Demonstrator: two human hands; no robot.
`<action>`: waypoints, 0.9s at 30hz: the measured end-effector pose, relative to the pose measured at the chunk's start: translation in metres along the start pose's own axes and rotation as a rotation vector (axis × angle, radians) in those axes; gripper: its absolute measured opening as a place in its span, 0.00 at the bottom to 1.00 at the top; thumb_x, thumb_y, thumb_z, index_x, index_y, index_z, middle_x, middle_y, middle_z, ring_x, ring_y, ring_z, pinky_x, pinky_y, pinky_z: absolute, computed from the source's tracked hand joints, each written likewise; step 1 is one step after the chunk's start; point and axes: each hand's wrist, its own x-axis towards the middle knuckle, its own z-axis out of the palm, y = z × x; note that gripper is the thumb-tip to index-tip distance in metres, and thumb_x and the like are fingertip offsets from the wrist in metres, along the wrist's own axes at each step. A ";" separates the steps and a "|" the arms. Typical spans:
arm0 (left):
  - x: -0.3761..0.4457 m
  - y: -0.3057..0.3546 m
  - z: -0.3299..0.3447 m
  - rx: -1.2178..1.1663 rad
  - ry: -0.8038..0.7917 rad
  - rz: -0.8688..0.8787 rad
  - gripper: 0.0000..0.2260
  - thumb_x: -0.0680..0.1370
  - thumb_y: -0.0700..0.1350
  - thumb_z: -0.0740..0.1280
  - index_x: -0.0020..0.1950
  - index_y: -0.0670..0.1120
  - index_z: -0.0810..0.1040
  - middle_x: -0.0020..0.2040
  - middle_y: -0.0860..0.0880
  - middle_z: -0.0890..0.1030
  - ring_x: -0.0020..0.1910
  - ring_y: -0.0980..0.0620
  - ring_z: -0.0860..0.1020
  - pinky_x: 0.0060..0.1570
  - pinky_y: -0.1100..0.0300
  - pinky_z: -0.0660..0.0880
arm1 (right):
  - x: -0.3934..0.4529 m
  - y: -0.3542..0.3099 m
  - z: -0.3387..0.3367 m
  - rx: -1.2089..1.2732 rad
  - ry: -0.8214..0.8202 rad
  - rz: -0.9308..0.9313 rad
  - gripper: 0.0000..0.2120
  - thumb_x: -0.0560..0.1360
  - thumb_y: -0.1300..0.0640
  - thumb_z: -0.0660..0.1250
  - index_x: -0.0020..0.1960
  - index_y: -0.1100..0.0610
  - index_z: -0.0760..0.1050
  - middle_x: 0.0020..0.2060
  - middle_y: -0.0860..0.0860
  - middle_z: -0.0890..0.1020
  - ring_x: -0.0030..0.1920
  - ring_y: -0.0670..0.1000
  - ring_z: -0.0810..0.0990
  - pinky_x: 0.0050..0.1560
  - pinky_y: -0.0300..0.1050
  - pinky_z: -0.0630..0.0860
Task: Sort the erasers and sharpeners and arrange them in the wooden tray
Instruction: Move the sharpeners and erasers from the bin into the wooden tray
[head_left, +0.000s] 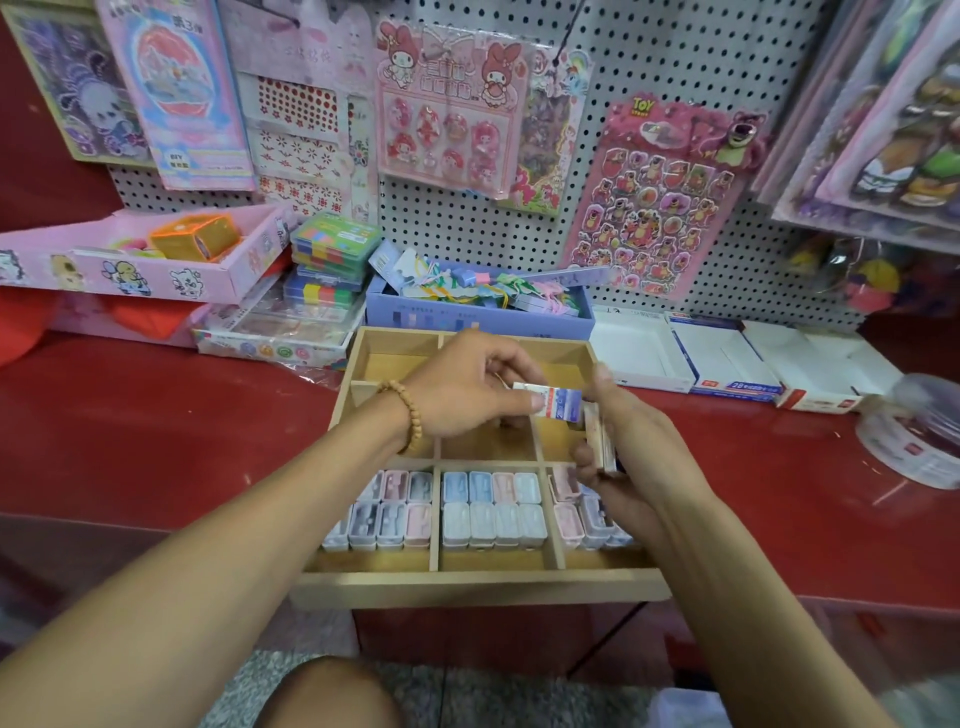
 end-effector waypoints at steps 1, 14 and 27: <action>0.002 -0.001 0.000 0.012 0.028 0.000 0.06 0.72 0.37 0.74 0.45 0.46 0.81 0.40 0.46 0.81 0.31 0.58 0.78 0.36 0.63 0.77 | 0.001 -0.002 -0.005 0.040 0.006 0.043 0.19 0.79 0.39 0.62 0.49 0.56 0.75 0.32 0.53 0.77 0.24 0.48 0.70 0.23 0.39 0.66; 0.028 -0.025 0.015 0.670 0.110 -0.032 0.08 0.72 0.44 0.75 0.45 0.51 0.77 0.40 0.56 0.76 0.42 0.54 0.74 0.48 0.60 0.73 | -0.001 0.003 -0.043 0.003 -0.013 -0.024 0.11 0.79 0.71 0.60 0.58 0.66 0.77 0.50 0.60 0.83 0.43 0.52 0.84 0.36 0.41 0.81; 0.031 -0.035 0.030 0.766 0.112 0.074 0.11 0.74 0.45 0.72 0.47 0.52 0.70 0.50 0.53 0.70 0.51 0.50 0.73 0.49 0.59 0.70 | -0.002 0.009 -0.053 -0.110 -0.046 -0.135 0.13 0.74 0.65 0.72 0.58 0.62 0.77 0.39 0.52 0.86 0.34 0.47 0.82 0.29 0.37 0.77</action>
